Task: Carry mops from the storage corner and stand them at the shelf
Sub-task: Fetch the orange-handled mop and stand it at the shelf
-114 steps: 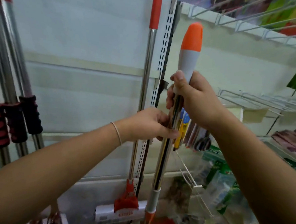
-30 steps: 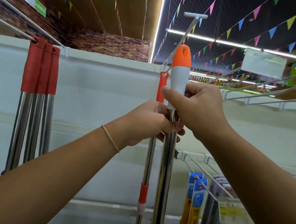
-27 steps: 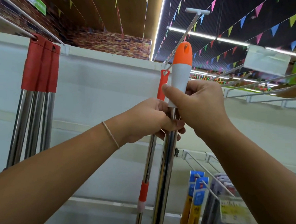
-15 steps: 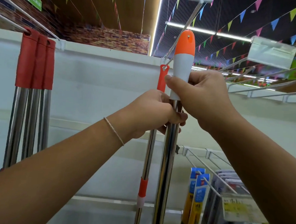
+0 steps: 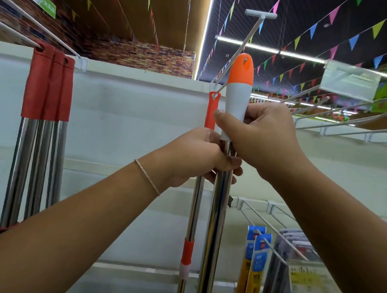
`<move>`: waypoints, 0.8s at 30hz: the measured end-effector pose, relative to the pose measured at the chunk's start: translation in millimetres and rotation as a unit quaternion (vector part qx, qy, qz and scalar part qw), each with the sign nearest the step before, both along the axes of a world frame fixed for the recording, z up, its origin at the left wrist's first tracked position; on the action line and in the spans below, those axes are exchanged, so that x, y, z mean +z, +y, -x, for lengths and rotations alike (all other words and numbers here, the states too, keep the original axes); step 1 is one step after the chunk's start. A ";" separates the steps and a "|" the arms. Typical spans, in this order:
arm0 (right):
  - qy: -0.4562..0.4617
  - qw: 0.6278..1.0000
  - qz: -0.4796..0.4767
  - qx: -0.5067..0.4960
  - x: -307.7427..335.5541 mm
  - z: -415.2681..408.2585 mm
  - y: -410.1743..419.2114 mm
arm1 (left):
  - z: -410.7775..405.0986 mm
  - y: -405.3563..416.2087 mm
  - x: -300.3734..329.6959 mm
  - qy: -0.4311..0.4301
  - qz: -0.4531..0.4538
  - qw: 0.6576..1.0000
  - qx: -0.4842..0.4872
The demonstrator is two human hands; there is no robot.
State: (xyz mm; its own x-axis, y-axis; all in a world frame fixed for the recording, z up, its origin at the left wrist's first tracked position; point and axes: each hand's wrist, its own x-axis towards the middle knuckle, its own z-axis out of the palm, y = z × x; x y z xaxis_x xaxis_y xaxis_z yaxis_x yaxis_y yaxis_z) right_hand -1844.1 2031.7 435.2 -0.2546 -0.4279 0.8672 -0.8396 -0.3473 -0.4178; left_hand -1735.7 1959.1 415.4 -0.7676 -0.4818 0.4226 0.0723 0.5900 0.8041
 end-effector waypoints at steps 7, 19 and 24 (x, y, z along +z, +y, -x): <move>-0.023 0.999 -0.033 -0.001 4.3 4.5 -9.8 | 1.5 -10.9 1.5 -0.006 -0.018 1.000 -0.007; -0.054 0.995 -0.072 -0.053 -2.3 15.8 -50.5 | 18.2 -36.0 -16.1 0.011 -0.015 0.999 0.042; -0.085 0.989 -0.105 -0.055 2.2 20.7 -64.2 | 28.4 -50.4 -31.8 0.023 -0.030 0.996 0.077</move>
